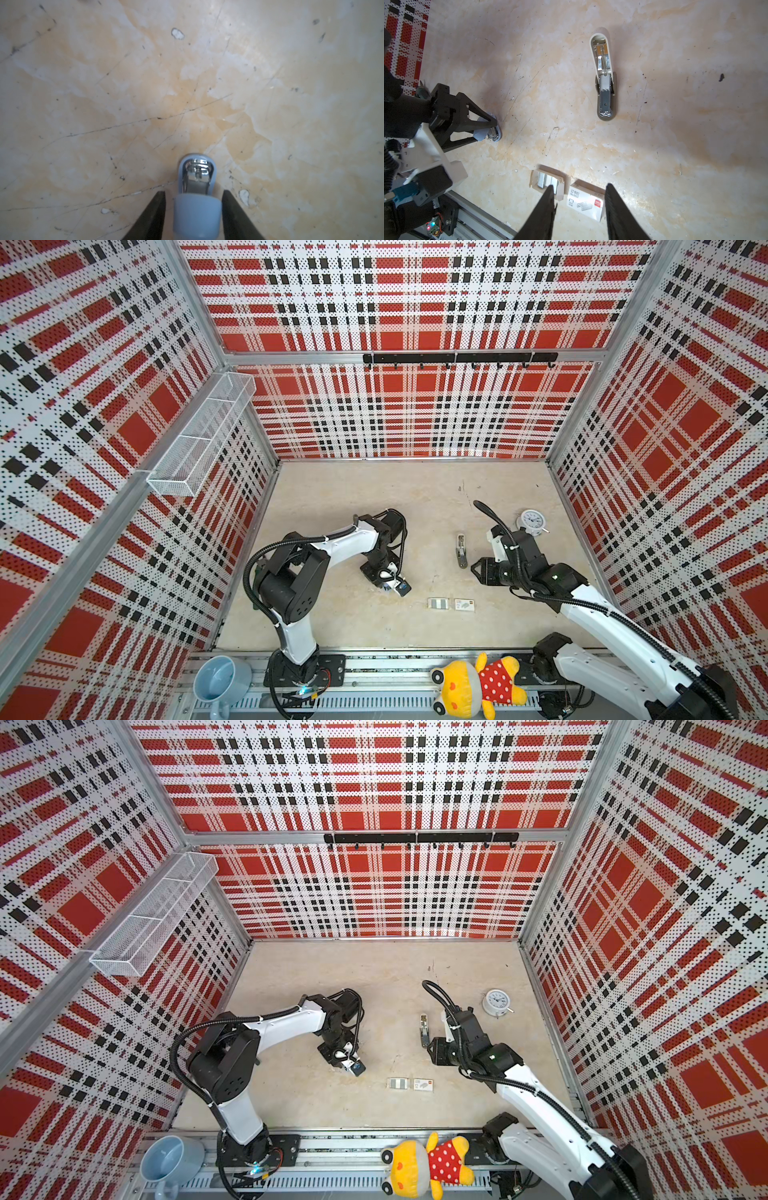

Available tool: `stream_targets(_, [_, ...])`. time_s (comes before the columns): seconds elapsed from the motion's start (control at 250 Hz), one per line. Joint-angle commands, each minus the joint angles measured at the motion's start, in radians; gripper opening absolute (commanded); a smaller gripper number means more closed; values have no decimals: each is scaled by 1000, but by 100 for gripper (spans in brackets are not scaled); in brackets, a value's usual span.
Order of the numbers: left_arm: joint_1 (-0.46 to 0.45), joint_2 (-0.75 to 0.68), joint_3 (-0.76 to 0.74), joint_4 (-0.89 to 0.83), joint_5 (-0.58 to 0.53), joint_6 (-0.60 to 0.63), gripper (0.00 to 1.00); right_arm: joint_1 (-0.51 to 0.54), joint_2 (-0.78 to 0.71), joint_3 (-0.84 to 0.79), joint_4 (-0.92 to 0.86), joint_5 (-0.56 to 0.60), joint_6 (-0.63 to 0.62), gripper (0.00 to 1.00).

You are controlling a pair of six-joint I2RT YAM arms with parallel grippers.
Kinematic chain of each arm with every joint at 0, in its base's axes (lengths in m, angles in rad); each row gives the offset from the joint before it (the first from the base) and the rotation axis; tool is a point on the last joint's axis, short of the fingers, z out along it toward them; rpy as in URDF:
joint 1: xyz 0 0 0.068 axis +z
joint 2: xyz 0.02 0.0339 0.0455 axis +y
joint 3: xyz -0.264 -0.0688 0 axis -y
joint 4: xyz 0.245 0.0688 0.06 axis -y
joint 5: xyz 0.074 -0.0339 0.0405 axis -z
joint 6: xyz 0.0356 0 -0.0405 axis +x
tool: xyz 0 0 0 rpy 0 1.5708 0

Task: Load the staples into the stapler
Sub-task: 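Lift the blue stapler with the left gripper while the right gripper approaches it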

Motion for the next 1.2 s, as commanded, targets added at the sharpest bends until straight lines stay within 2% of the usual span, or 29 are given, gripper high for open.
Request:
stream_targets(0.0, [-9,-33,23,-29,-41,171,45,3,17,-9,52,3,-3,42])
stream_targets(0.308, [-27,-35,14,-30,-51,121,33,2,30,-12,72,-7,-5,41])
stream_targets(0.548, [-41,-50,48,-45,-40,7,26,0,27,-21,92,-21,-1,41])
stream_targets(0.856, [-70,-72,158,-106,25,-271,19,0,91,-16,211,-159,35,40])
stream_targets(1.048, [-76,-87,256,-119,131,-503,18,-4,151,-16,350,-289,82,40])
stream_targets(1.196, [-80,-121,271,-74,197,-650,18,-4,209,0,442,-385,111,37])
